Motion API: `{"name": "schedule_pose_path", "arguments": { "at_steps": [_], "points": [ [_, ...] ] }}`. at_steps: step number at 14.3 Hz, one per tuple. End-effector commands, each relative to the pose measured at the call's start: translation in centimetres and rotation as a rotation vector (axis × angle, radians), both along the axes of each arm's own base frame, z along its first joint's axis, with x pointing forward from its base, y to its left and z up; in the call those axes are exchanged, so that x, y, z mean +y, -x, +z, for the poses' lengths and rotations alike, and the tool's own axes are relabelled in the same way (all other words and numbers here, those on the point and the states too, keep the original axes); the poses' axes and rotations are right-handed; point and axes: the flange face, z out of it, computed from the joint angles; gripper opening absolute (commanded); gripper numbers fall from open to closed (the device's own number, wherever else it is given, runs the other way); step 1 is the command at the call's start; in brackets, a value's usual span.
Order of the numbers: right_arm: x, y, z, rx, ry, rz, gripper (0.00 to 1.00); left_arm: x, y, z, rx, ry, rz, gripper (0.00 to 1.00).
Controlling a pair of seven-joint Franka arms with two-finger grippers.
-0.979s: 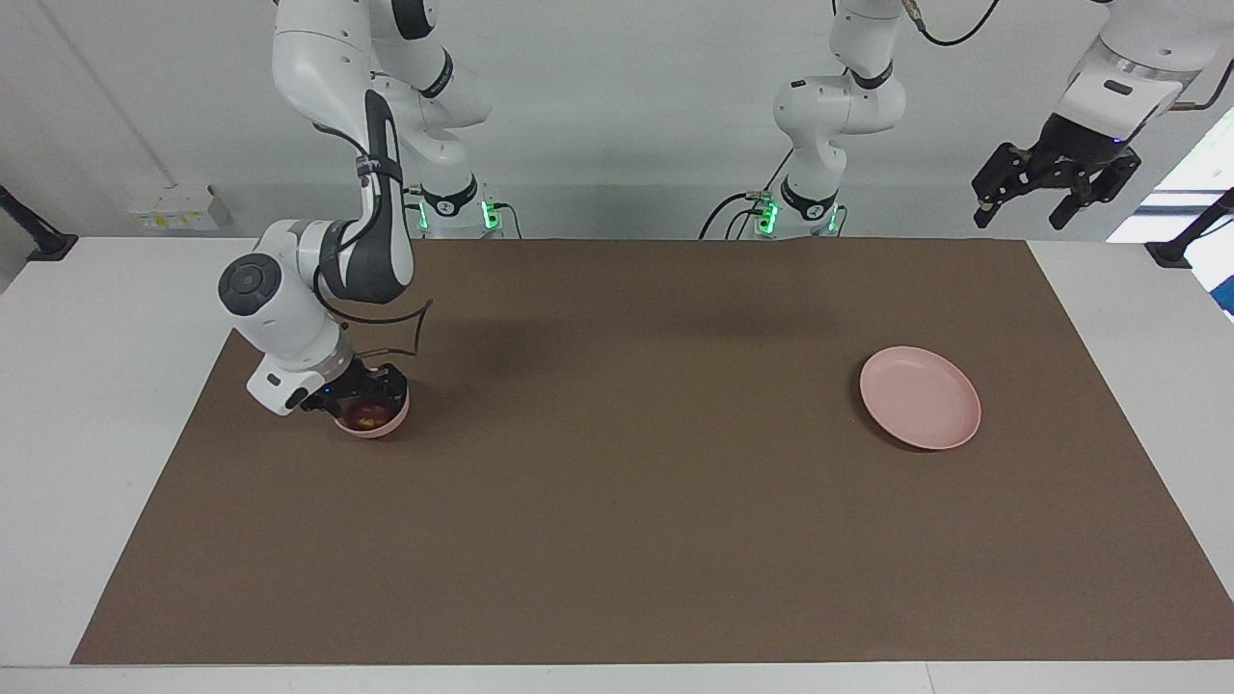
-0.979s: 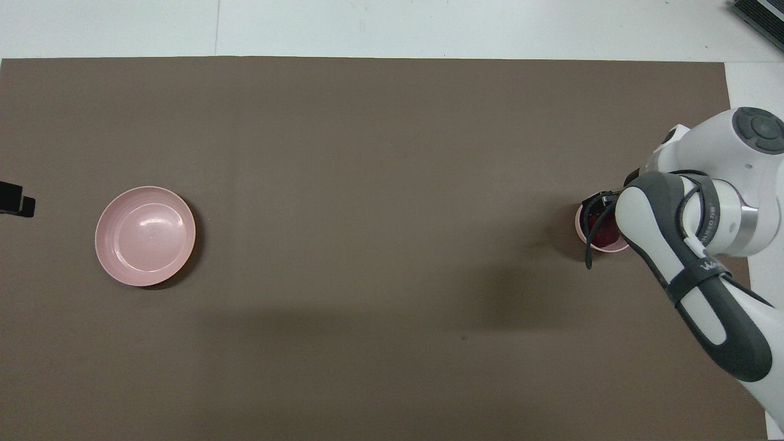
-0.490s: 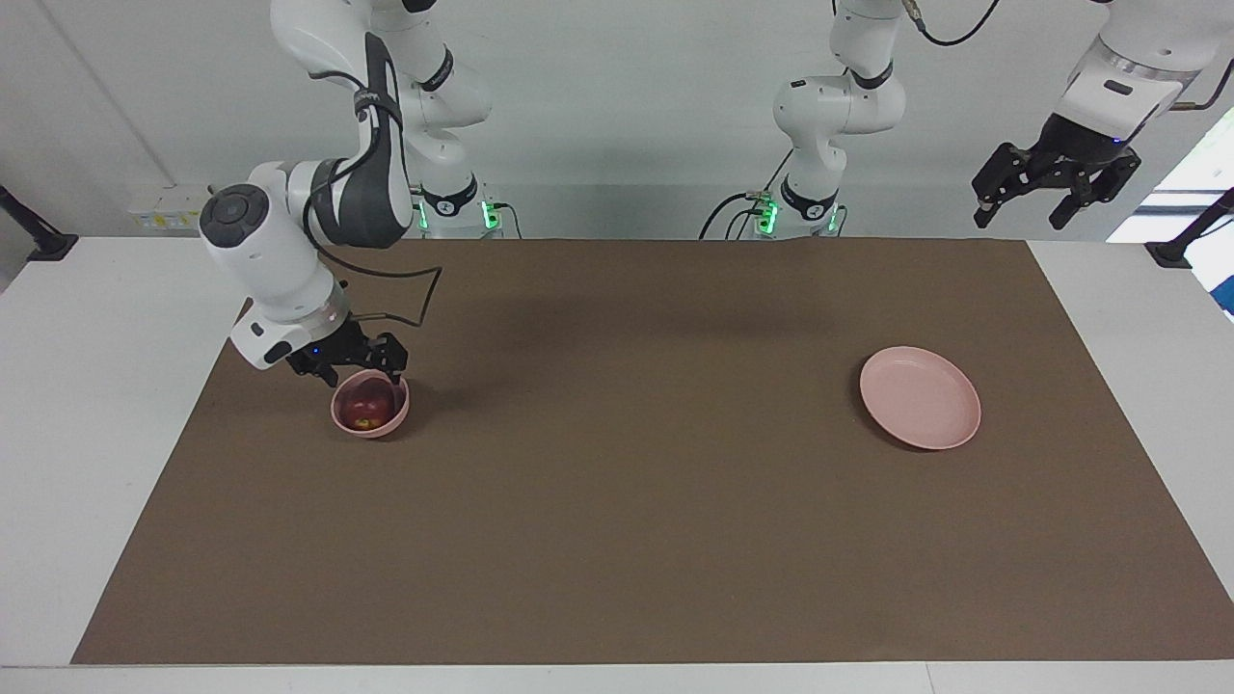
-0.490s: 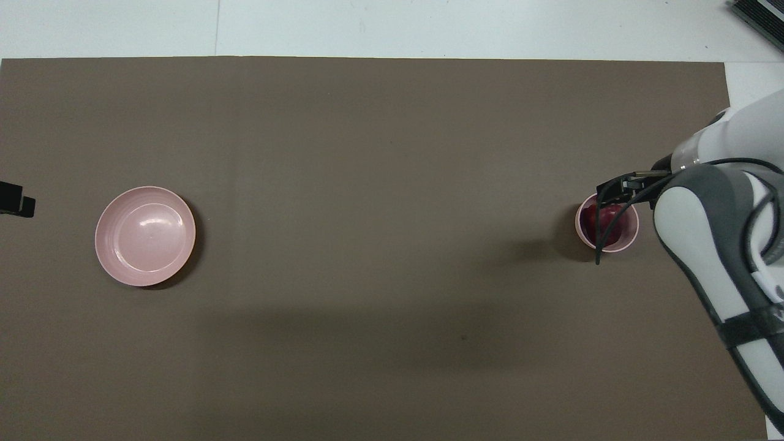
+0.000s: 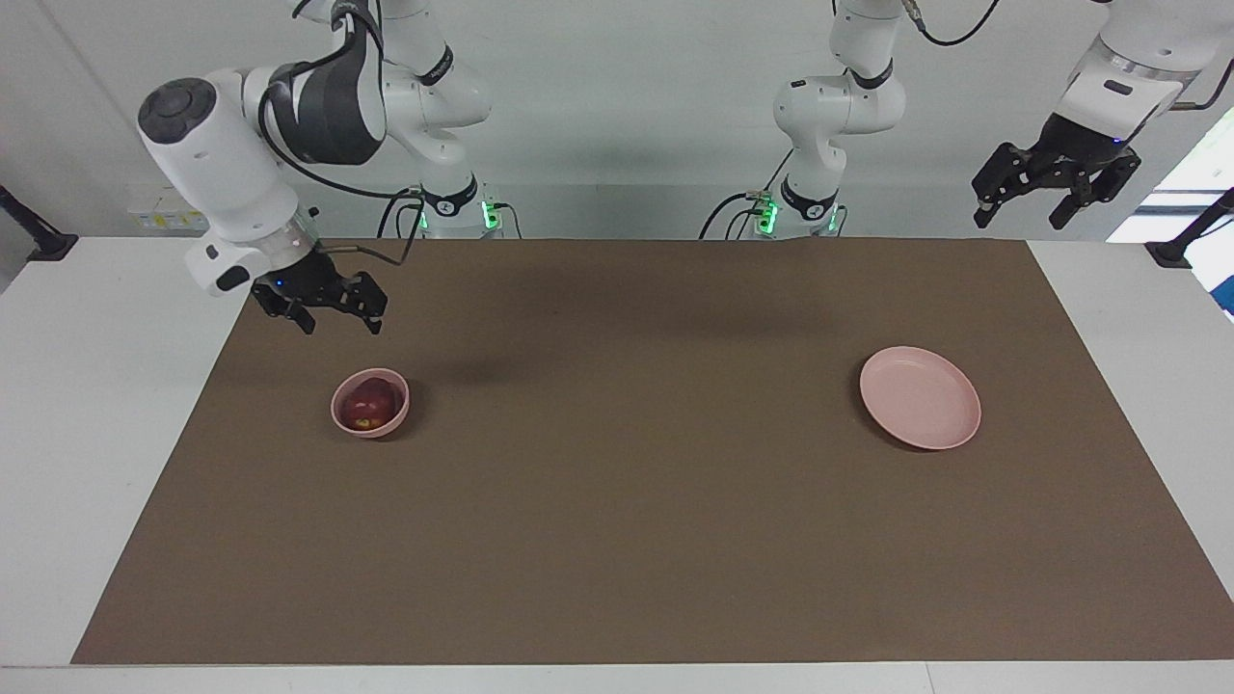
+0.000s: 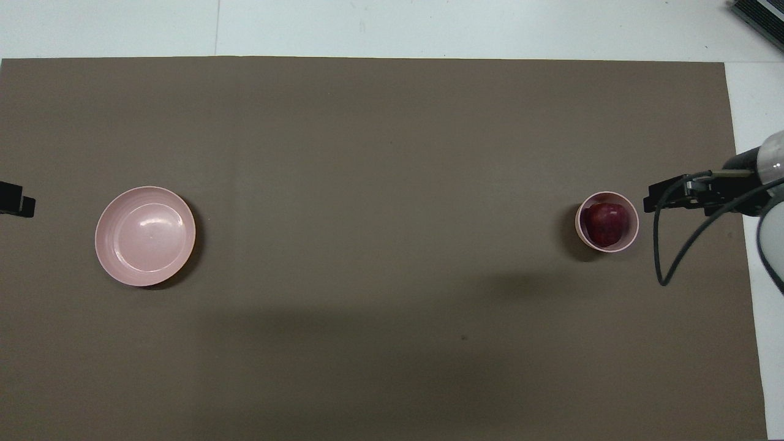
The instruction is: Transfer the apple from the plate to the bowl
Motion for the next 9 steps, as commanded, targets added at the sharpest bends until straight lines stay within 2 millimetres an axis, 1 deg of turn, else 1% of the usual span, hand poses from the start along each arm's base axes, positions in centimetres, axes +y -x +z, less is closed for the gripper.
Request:
{"name": "schedule_pose_path", "arguments": {
  "at_steps": [1,3,4,5,6,7,8,9],
  "points": [
    [0.5,0.4,3.8,0.011,0.046,-0.016,1.00,0.2,0.8,0.1,0.007,-0.011,0.012,1.00],
    [0.8,1.3,6.2,0.018,0.047,-0.010,1.00,0.2,0.8,0.1,0.007,-0.011,0.012,1.00],
    [0.8,1.9,7.7,-0.003,0.051,-0.010,1.00,0.2,0.8,0.1,0.007,-0.011,0.012,1.00],
    [1.0,2.5,8.4,-0.021,0.055,0.004,1.00,0.2,0.8,0.1,0.007,-0.011,0.012,1.00],
    [1.0,3.1,8.7,-0.024,0.052,0.006,1.00,0.2,0.8,0.1,0.007,-0.011,0.012,1.00],
    [1.0,3.3,7.9,-0.007,0.048,0.008,1.00,0.2,0.8,0.1,0.007,-0.011,0.012,1.00],
    [0.9,4.0,7.1,-0.002,0.045,0.005,1.00,0.2,0.8,0.1,0.007,-0.011,0.012,1.00],
    [0.8,4.3,6.7,-0.031,0.043,0.010,1.00,0.2,0.8,0.1,0.007,-0.011,0.012,1.00]
  ]
}}
